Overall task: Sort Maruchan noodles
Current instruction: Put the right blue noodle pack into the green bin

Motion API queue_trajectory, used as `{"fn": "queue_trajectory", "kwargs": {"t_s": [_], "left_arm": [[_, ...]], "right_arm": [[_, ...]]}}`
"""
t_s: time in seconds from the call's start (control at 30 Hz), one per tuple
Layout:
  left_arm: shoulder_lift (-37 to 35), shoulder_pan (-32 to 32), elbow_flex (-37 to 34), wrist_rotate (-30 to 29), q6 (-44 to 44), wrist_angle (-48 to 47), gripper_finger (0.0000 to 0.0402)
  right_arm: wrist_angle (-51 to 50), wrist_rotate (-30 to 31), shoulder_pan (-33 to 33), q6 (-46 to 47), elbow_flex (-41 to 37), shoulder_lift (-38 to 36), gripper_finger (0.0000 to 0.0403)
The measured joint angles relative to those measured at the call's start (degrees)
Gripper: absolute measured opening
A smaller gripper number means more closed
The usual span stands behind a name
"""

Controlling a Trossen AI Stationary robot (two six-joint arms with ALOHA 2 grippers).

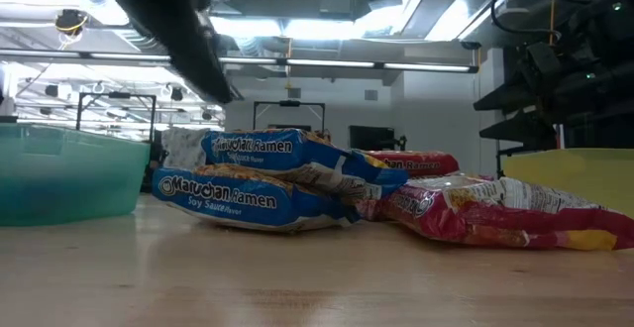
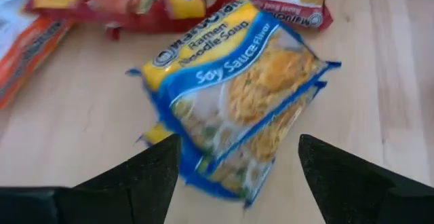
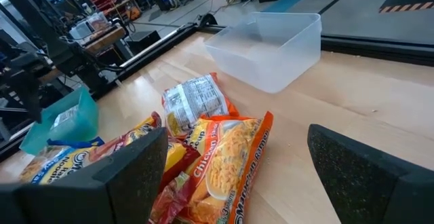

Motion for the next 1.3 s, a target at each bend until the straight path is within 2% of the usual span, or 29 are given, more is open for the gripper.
{"fn": "queue_trajectory", "kwargs": {"t_s": [0.43, 0.8, 1.13, 1.3], "left_arm": [[6.58, 3.67, -0.07, 2.58, 2.46, -0.84, 0.0295], [9.05, 6.27, -0.07, 6.51, 3.89, -0.44, 0.0292], [9.00, 6.40, -0.07, 6.65, 3.84, 0.86, 0.0256], [9.00, 6.40, -0.07, 6.51, 3.15, 1.60, 0.0218]], "right_arm": [[-0.05, 0.01, 0.02, -0.05, 0.00, 0.01, 0.0340], [-0.07, 0.02, 0.02, -0.07, 0.00, 0.00, 0.0340], [-0.09, 0.02, 0.02, -0.20, 0.00, 0.01, 0.0340], [-0.09, 0.02, 0.02, -0.24, 0.00, 0.00, 0.0340]]}}
